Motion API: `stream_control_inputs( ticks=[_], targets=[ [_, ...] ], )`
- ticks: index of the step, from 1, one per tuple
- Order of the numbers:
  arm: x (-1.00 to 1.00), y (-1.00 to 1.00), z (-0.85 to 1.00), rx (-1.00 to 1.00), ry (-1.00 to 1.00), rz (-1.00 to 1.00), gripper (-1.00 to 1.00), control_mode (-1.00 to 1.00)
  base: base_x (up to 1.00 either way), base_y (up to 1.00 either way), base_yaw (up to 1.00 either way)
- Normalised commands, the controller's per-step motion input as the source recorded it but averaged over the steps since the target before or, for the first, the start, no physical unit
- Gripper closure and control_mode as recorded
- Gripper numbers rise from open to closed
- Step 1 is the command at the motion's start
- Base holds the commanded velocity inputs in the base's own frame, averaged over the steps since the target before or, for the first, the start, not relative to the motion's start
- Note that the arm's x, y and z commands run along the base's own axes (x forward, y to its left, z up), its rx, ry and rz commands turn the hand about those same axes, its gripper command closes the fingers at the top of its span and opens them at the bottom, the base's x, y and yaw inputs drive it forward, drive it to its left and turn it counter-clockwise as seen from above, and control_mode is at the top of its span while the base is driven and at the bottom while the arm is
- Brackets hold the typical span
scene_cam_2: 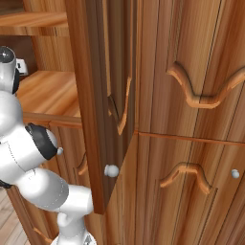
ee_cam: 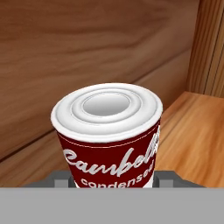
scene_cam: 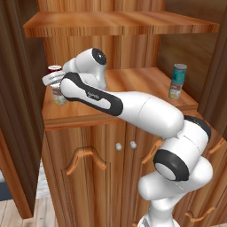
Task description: Stack two cans on top of the other two cans in the cabinet.
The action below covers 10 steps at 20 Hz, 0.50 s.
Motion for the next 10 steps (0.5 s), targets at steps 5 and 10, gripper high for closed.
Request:
stream_control_inputs(
  ticks=[5,10],
  targets=[
    [-0.01,0.0,-0.13,-0.01,0.01,0.0,1.0,-1.0,0.0,0.0,0.0],
    [0.0,0.0,-0.07,-0.01,0.0,0.0,1.0,-1.0,0.0,0.0,0.0]
  ],
)
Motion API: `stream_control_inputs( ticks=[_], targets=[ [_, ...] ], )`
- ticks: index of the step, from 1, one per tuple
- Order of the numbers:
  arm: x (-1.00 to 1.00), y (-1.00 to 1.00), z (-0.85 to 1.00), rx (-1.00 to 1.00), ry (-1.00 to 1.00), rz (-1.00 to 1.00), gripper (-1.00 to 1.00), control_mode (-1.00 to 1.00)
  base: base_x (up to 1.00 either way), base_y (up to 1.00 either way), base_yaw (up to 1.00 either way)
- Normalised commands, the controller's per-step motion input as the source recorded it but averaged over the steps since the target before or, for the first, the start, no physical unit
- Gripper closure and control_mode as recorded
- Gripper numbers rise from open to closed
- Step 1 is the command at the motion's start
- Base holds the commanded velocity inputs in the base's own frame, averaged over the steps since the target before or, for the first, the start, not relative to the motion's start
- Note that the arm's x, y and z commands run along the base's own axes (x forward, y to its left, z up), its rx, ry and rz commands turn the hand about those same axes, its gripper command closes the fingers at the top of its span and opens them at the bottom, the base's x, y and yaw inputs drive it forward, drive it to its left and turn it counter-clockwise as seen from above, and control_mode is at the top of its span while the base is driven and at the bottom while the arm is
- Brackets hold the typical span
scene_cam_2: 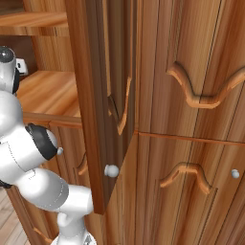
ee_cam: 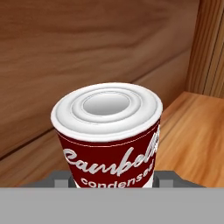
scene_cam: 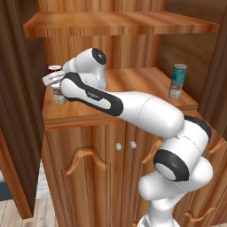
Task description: Stack two cans on top of the other two cans in the cabinet.
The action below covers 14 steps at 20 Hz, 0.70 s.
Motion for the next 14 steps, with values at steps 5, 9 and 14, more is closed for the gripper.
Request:
stream_control_inputs(
  ticks=[5,9,14],
  targets=[
    [-0.03,0.0,0.1,0.0,0.0,0.0,1.0,-1.0,0.0,0.0,0.0],
    [-0.04,0.0,0.07,0.0,0.0,-0.02,1.0,-1.0,0.0,0.0,0.0],
    [-0.01,0.0,-0.02,-0.01,0.0,-0.03,1.0,-1.0,0.0,0.0,0.0]
  ],
)
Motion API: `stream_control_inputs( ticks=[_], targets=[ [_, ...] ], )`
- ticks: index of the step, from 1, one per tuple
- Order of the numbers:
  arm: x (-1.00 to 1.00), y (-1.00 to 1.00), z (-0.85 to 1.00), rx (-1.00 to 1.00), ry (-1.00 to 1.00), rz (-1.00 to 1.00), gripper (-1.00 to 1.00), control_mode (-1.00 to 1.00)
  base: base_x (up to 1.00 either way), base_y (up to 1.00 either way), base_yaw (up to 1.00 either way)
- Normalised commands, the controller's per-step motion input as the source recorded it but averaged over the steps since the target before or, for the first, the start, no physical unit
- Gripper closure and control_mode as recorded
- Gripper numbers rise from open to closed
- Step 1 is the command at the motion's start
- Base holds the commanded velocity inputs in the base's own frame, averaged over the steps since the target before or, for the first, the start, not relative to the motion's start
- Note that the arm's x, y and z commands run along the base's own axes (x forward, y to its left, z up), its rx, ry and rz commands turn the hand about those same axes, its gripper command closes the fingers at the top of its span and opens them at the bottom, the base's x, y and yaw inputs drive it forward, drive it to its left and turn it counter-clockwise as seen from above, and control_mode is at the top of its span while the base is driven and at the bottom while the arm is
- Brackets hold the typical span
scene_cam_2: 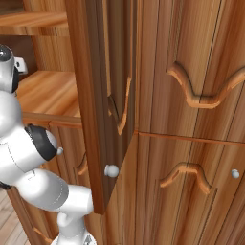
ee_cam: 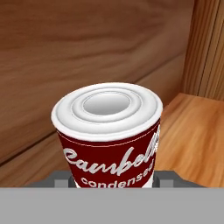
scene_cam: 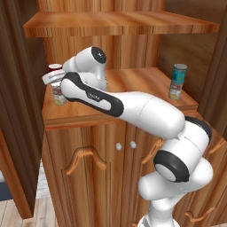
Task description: Stack two cans on top of the other two cans in the cabinet.
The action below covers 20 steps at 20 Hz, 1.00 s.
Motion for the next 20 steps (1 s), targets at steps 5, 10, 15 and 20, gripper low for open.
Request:
stream_control_inputs(
  ticks=[5,10,15,20],
  targets=[
    [-0.09,-0.05,-0.05,0.0,0.0,-0.02,1.0,-1.0,0.0,0.0,0.0],
    [-0.01,-0.01,-0.05,0.0,0.0,0.0,1.0,-1.0,0.0,0.0,0.0],
    [-0.01,0.0,-0.18,0.0,0.0,0.0,1.0,-1.0,0.0,0.0,0.0],
    [0.01,0.0,-0.2,0.0,0.0,0.0,1.0,-1.0,0.0,0.0,0.0]
  ],
)
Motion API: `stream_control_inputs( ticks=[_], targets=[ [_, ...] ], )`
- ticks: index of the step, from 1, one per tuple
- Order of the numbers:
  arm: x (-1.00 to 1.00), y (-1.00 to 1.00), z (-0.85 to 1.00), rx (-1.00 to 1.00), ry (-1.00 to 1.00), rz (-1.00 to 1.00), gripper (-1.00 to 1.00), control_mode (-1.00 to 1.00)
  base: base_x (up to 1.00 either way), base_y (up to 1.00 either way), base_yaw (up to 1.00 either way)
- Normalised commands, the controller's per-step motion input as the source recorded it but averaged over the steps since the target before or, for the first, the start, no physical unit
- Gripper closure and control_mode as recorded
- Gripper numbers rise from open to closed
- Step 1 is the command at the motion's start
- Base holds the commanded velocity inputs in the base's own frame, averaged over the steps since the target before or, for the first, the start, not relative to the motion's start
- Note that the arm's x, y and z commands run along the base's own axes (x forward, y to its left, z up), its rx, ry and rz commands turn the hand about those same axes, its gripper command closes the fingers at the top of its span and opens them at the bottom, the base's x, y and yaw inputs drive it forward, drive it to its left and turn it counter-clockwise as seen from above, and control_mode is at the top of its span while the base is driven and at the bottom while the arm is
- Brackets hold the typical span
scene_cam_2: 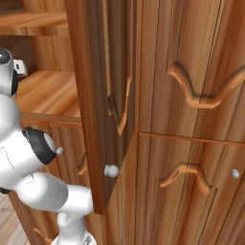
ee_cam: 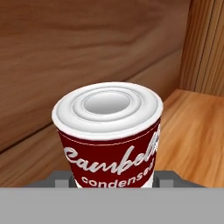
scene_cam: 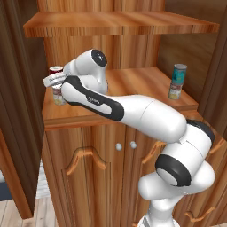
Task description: Stack two cans on top of the other two cans in the cabinet.
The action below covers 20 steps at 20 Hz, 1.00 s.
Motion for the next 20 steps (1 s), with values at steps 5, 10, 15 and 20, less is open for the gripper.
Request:
stream_control_inputs(
  ticks=[5,10,15,20],
  targets=[
    [-0.01,0.0,-0.22,0.0,0.0,0.0,1.0,-1.0,0.0,0.0,0.0],
    [-0.02,0.0,-0.19,0.0,0.0,0.0,-1.0,-1.0,0.0,0.0,0.0],
    [-0.01,-0.01,-0.02,0.0,0.0,0.0,-1.0,-1.0,0.0,0.0,0.0],
    [-0.05,-0.02,0.0,0.0,0.0,-0.02,-1.0,-1.0,0.0,0.0,0.0]
  ],
)
